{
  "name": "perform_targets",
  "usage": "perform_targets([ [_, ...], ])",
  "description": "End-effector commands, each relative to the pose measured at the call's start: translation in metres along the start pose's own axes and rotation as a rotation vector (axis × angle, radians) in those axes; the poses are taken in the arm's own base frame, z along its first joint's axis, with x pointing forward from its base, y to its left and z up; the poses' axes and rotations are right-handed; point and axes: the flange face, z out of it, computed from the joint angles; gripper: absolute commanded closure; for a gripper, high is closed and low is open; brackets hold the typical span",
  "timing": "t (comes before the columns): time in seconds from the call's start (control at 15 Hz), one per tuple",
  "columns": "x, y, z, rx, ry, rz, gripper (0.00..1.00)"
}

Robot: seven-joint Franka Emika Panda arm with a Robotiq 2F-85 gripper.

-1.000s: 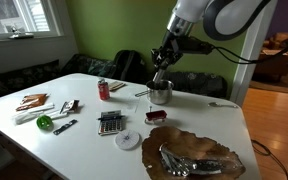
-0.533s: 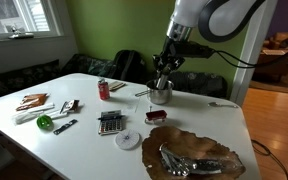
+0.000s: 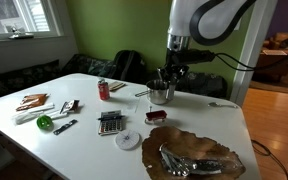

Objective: Remove the small metal container from the wooden plate and put it in the red toy cart

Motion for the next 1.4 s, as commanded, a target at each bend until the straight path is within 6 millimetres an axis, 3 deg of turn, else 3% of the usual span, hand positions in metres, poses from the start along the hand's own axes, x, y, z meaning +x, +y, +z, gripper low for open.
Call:
perform_targets([
  [0.0, 0.001, 0.001, 0.000, 0.004, -0.003, 0.002, 0.64],
  [0.07, 0.002, 0.001, -0.001, 0.005, -0.003, 0.005, 0.89],
  [0.47, 0.011, 0.009, 0.055, -0.034, -0.096, 0.042, 0.89],
  [0.73, 0.027, 0.001, 0.073, 0.087, -0.097, 0.080, 0.89],
  [0.93, 0.034, -0.004, 0.074, 0.130, -0.116, 0.081, 0.89],
  [1.0, 0.030, -0.001, 0.071, 0.108, -0.097, 0.085, 0.64],
  [1.07, 0.032, -0.002, 0.073, 0.114, -0.099, 0.083, 0.64],
  [1.13, 0.033, -0.002, 0.073, 0.117, -0.099, 0.084, 0.89],
  [1.33, 0.032, -0.006, 0.083, 0.084, -0.110, 0.080, 0.89],
])
